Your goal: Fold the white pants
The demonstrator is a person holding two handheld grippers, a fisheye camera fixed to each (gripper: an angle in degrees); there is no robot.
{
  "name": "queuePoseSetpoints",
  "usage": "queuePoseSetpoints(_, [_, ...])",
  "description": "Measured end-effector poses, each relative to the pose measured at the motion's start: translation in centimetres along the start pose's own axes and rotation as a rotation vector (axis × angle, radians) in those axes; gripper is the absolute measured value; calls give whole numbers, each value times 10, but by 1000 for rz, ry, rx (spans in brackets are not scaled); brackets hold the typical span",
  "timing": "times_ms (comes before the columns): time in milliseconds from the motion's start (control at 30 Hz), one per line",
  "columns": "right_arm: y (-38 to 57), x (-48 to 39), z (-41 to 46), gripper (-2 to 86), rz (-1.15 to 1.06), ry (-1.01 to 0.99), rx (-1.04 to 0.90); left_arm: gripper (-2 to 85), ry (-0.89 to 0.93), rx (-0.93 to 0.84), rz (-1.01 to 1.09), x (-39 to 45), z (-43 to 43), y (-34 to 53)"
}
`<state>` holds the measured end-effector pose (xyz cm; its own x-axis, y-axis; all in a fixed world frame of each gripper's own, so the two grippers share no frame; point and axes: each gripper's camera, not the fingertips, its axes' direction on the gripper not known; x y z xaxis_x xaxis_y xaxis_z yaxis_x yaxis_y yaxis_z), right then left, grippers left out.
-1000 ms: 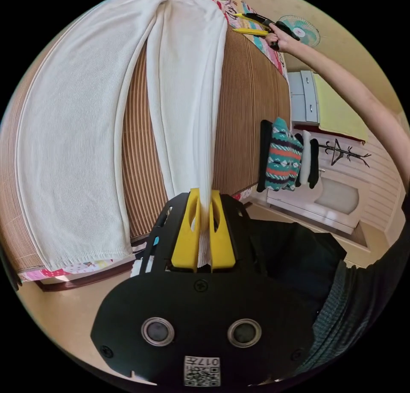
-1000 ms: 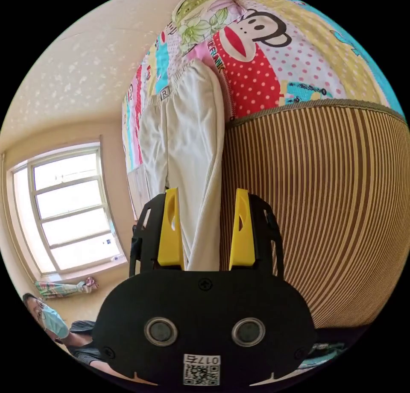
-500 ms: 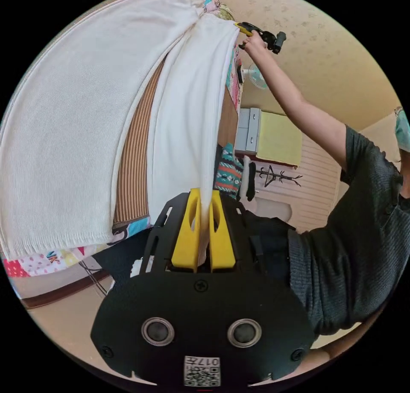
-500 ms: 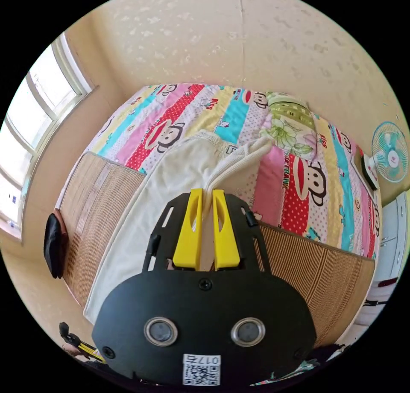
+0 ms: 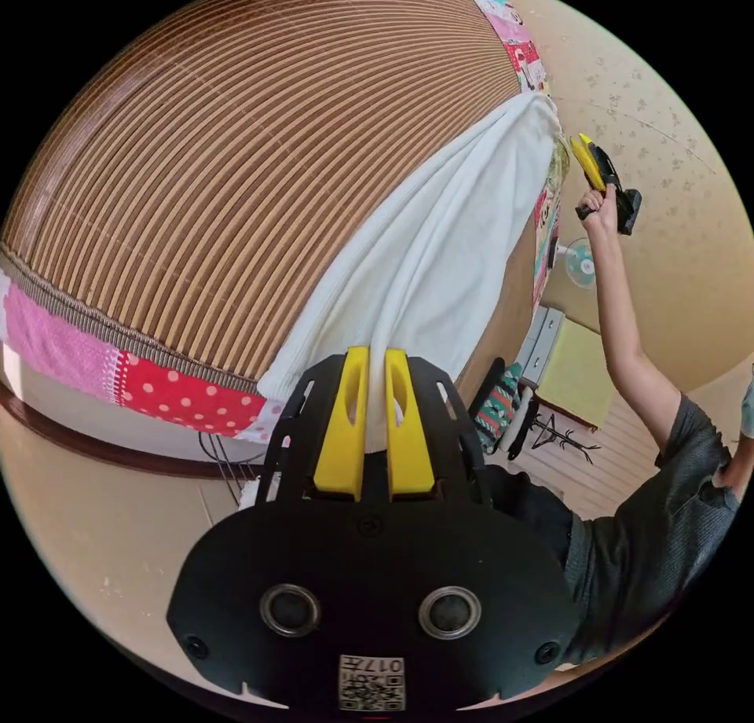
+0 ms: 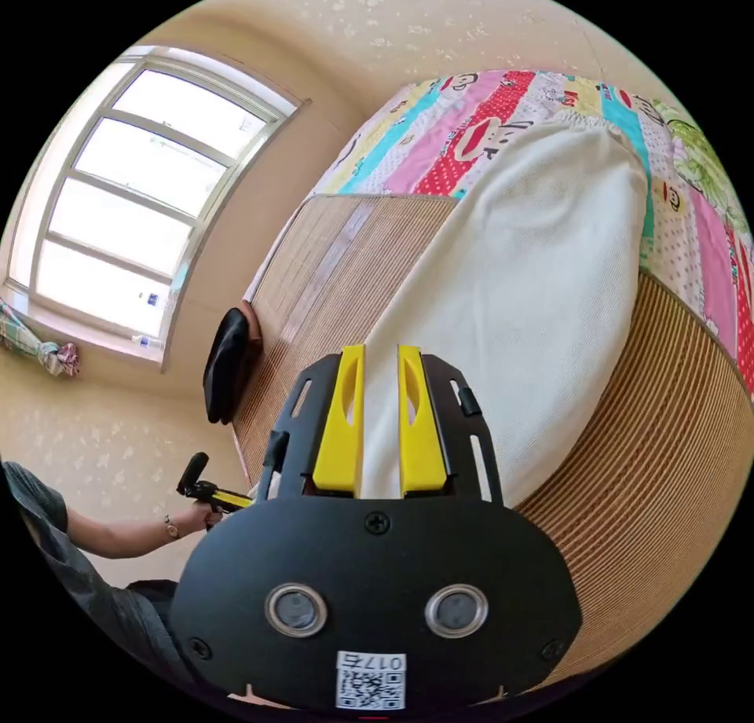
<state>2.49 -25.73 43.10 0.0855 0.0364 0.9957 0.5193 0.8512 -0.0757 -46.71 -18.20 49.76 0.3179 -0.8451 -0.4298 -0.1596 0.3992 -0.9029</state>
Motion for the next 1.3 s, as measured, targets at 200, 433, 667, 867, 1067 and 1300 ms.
queuePoseSetpoints(200, [226, -5, 67, 113, 230, -276, -273, 40, -179, -39, 108, 67, 1, 7])
queuePoseSetpoints(433, [306, -18, 105, 72, 493, -391, -328, 40, -450, -233, 342, 152, 23, 7])
queuePoseSetpoints(667, [307, -13, 53, 109, 478, -191, -263, 38, -228, -349, 398, 194, -16, -5])
queuePoseSetpoints(867, [310, -7, 78, 84, 483, -378, -289, 38, -134, -316, 204, 169, -15, -18])
queuePoseSetpoints(1067, [306, -35, 7, 30, 361, -580, -106, 33, 140, -296, 76, 164, -29, -20])
queuePoseSetpoints(1300, [294, -76, 6, 24, 320, -428, -124, 31, 185, -118, 223, 190, -98, -3])
